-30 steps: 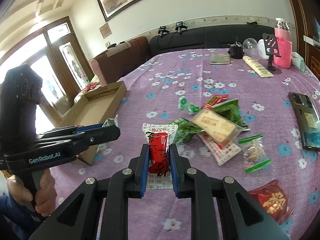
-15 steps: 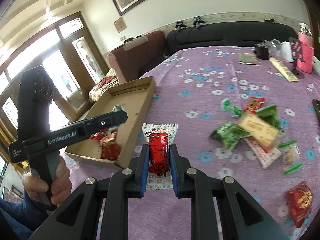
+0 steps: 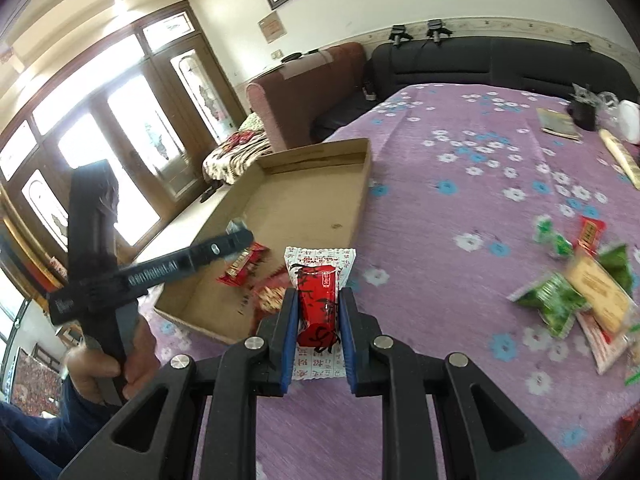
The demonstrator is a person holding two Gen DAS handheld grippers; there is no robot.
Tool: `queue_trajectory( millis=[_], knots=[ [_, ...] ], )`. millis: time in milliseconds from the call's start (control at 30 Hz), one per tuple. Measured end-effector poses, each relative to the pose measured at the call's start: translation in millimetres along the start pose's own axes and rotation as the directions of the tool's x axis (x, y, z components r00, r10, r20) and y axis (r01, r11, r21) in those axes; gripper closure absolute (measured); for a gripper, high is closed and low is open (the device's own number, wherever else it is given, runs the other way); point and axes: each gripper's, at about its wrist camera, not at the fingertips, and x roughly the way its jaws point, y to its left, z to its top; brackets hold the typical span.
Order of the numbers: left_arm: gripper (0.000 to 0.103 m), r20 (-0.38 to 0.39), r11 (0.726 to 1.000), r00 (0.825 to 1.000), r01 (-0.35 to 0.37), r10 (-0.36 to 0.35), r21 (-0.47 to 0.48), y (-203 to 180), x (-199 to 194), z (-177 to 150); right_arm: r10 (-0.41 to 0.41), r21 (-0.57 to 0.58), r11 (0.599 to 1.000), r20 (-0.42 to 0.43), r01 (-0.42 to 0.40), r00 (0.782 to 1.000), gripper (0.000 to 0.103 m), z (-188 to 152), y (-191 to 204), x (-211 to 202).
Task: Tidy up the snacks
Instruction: 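Lift both packets and carry them toward the cardboard tray, then open both grippers to drop the two packets into the cardboard tray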
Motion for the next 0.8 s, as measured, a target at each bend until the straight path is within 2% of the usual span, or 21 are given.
queue_trajectory(
  millis=[300, 433, 667, 800],
  knots=[
    [0.082, -0.034, 1.0, 0.999, -0.004, 0.004, 0.001, 7.9, 10.1, -15.5, 0.0, 0.002, 1.0, -0.072, 0.001, 0.997, 0.084, 26.3, 11.9, 60.9],
    [0.082, -0.021, 1.0, 1.0, -0.002, 0.003, 0.012, 5.5, 9.3, -17.1, -0.011, 0.017, 1.0, -0.079, 0.012, 0.997, 0.084, 32.5, 12.0, 82.5],
    [0.082, -0.06, 1.0, 0.998, -0.012, 0.014, 0.026, 4.4, 17.7, -17.0, -0.043, -0.005, 0.999, -0.084, 0.043, 0.995, 0.084, 29.9, 17.7, 97.9],
    [0.082, -0.073, 0.999, 0.997, -0.02, 0.024, 0.044, 1.1, 20.6, -17.2, -0.033, 0.006, 0.999, -0.097, 0.034, 0.995, 0.084, 25.4, 14.6, 101.4]
  ],
)
